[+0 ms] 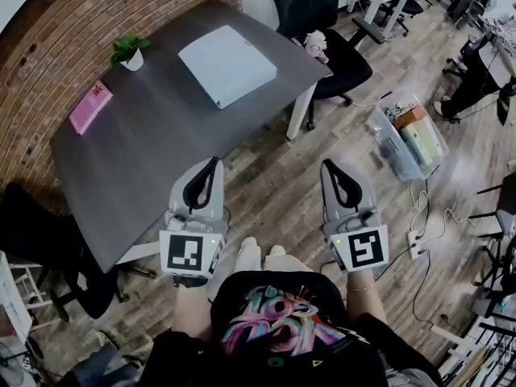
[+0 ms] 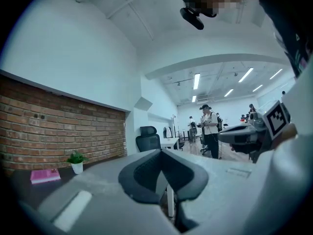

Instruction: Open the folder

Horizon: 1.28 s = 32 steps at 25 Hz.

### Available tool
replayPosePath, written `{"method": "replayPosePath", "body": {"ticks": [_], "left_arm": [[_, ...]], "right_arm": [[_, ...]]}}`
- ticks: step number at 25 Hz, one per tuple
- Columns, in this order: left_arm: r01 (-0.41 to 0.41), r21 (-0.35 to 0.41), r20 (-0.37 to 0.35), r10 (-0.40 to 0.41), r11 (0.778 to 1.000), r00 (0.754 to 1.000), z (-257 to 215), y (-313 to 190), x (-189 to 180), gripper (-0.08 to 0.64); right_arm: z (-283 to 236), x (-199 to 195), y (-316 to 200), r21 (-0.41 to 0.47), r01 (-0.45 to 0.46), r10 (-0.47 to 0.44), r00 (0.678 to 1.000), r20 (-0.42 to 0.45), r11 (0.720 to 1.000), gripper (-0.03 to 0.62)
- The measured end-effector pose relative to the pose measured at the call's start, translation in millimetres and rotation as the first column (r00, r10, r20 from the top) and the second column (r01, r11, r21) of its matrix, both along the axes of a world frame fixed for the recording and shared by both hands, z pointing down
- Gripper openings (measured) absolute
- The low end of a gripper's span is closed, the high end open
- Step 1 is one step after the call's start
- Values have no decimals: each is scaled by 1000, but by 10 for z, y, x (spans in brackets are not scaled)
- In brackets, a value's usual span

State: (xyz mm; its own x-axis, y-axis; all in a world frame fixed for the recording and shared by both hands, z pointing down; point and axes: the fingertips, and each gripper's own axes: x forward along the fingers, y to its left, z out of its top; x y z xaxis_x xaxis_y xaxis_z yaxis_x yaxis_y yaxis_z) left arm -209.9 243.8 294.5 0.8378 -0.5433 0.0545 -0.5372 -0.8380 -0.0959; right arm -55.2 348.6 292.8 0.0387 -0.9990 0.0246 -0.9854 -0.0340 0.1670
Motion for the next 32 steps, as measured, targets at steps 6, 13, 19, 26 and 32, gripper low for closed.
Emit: {"method": "replayPosePath", "body": {"ticks": [6,13,19,26,32], "left_arm": [[31,-2,5,-31,1000,1000,11,9,152,2],[59,-26,26,-59,998,998,100,-103,358,2],[58,-26,15,-57,998,998,154,-541,556,2],[30,-30,12,-30,999,999,132,-1316,927,2],[16,-40,13,-16,999,1000,121,-2001,1134,2]], "right_arm": [[33,210,45,6,7,-7,1000,16,1000,2],[101,410,-56,4,24,-24,999,36,1000,2],[185,599,-519,-1,26,-26,999,46,1000,2],[146,846,-1319,-19,31,-30,998,50,999,2],[85,1047,-2036,-24,28,-27,998,51,999,2]]}}
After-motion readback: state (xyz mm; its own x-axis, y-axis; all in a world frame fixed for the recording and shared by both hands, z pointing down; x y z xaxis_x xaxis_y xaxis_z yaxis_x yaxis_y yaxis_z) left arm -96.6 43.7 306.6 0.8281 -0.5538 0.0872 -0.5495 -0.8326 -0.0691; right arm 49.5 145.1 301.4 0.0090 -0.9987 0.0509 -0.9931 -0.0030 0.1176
